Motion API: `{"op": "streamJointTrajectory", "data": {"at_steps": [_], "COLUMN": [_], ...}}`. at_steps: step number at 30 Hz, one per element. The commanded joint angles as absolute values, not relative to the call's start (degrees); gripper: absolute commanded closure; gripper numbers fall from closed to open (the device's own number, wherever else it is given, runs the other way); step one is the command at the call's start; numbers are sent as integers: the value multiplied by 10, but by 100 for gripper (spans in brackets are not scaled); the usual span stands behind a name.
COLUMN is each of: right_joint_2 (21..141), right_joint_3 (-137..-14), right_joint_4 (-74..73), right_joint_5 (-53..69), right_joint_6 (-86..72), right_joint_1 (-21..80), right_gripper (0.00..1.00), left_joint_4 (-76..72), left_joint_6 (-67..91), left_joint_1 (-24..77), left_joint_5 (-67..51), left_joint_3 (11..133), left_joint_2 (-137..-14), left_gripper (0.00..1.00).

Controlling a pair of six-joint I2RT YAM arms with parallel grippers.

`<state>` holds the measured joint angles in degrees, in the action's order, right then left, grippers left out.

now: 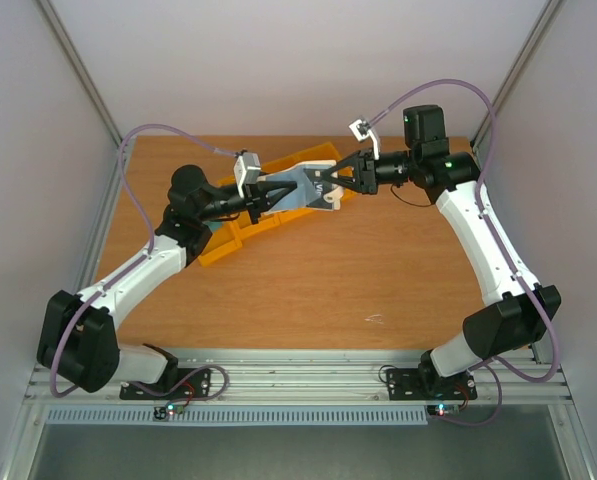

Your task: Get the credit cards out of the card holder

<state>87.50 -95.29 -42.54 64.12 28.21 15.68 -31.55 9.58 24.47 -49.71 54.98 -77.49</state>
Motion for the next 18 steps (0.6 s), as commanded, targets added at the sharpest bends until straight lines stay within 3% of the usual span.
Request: {"op": "streamJointTrajectory", "data": {"at_steps": [1,4,5,7,9,13,18], "right_joint_2": [871,868,866,864,864,871,897], "right_joint_3": [-953,-957,-958,-961,-967,-991,-1033], "right_joint_4": [-448,-466,-469,-476,-487,-527,-574], "right_joint_5": [648,620,595,547,483,283,25], "right_joint_6": [300,310,310,304,297,270,274], "right_joint_1": [155,155,154,152,151,158,233], "right_gripper": [94,99,99,99,99,99,99], "left_joint_4": [-364,-352,-338,-306,-270,-228,-237], "left_joint_6": [84,85,83,68,32,-58,-90], "left_joint_1": [243,243,243,244,245,244,247], "left_joint_5": [-492,-440,-405,-308,-202,-96,-159], "left_joint_3": [547,546,545,541,540,529,513], "left_joint_2": [-758,-760,-761,-763,-767,-774,-766], "left_gripper": [100,100,95,67,53,47,47]}}
